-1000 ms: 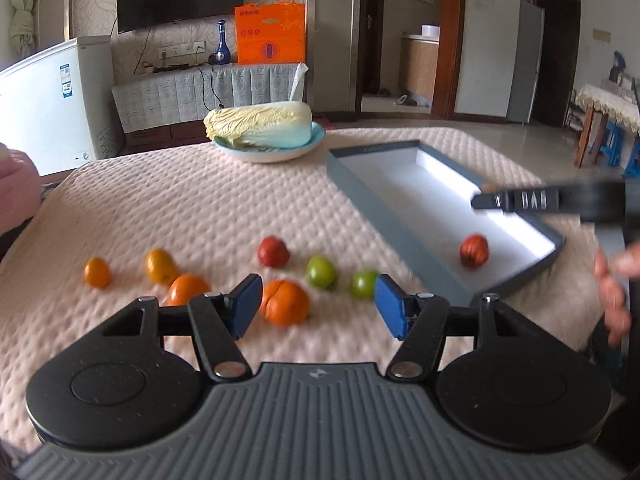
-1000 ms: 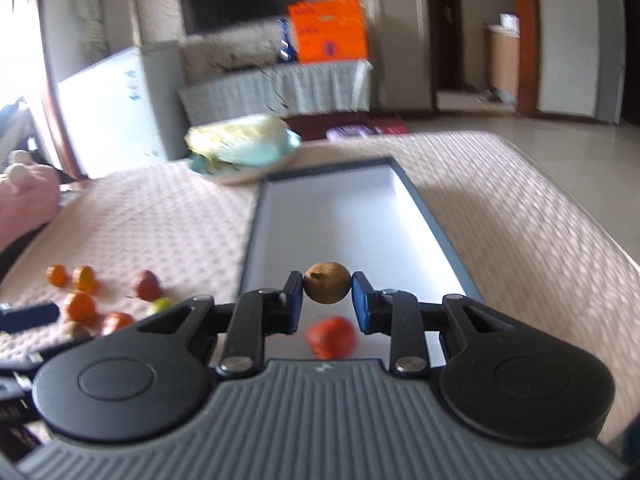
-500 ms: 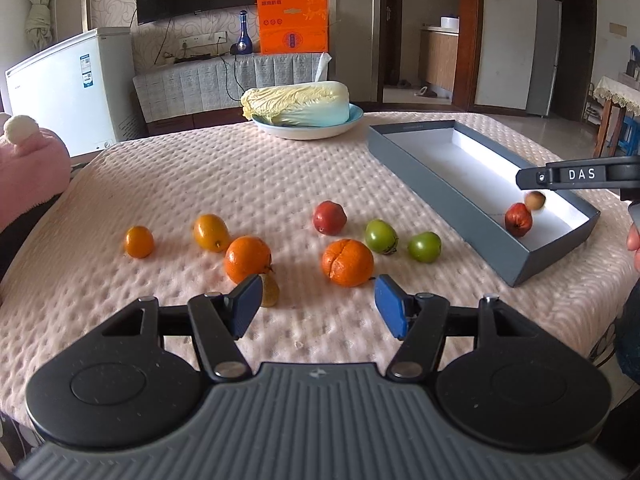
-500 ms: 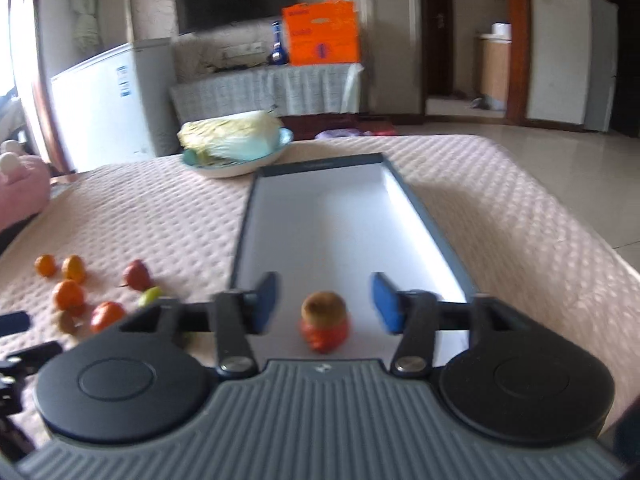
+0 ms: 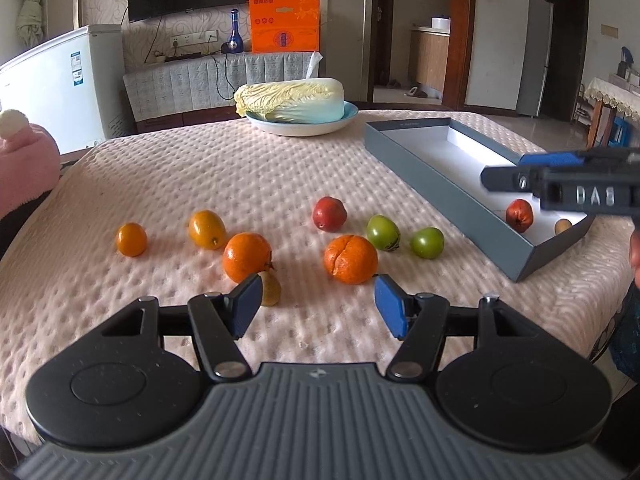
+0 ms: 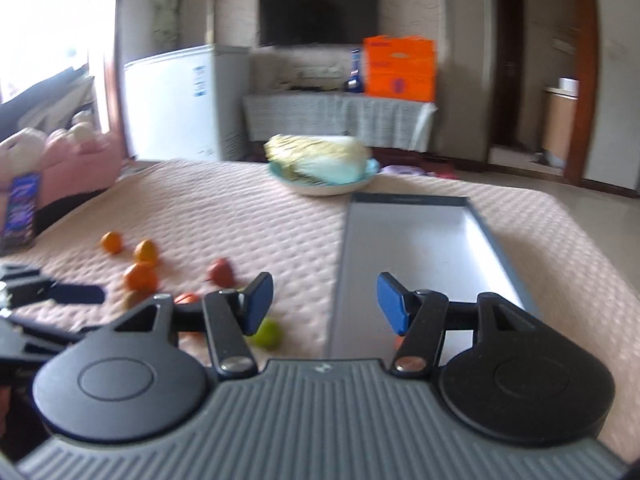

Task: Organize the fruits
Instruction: 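Grasp a brown kiwi with the left tool while the right tool grasps a green plum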

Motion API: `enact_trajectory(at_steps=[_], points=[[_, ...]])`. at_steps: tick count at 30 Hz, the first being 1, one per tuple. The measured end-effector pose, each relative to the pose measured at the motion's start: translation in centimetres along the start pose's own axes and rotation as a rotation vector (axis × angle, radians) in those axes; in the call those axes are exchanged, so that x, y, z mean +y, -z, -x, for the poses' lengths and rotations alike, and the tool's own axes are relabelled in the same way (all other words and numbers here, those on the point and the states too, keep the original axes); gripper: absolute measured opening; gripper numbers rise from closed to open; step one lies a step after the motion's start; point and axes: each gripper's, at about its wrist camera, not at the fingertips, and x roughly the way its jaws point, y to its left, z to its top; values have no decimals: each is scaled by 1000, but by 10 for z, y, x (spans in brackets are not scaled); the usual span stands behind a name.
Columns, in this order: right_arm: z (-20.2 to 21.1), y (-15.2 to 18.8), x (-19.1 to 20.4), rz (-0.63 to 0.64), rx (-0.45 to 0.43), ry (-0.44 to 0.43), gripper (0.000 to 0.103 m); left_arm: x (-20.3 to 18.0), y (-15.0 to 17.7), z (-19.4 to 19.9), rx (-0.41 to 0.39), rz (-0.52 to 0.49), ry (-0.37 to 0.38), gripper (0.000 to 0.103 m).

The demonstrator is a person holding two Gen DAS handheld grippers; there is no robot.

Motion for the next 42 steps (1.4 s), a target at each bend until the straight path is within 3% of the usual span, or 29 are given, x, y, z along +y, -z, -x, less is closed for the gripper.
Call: enact_trajectory(at_steps=[6, 16, 24, 33, 36, 39, 42], points=[[-7, 4, 14, 62, 62, -87, 55, 5, 0, -2, 8, 8, -10, 68], [-21, 8, 30, 100, 125, -95, 50, 21, 0, -24, 42, 46, -81, 66], [-20, 8, 30, 118, 136, -86, 50, 25, 2, -39, 74, 73, -52, 46], [-29, 11, 31, 117, 167, -85, 50, 18, 1, -48, 84, 62, -60, 44], [-35, 11, 34, 121, 181, -87, 41, 18, 2, -48, 80, 60, -64, 37], [-43, 12, 37, 118, 200, -72, 37, 21, 1, -48, 81, 74, -59, 27], [-50, 12, 37, 102, 208, -61, 37, 26, 1, -47, 84, 100, -47, 25]])
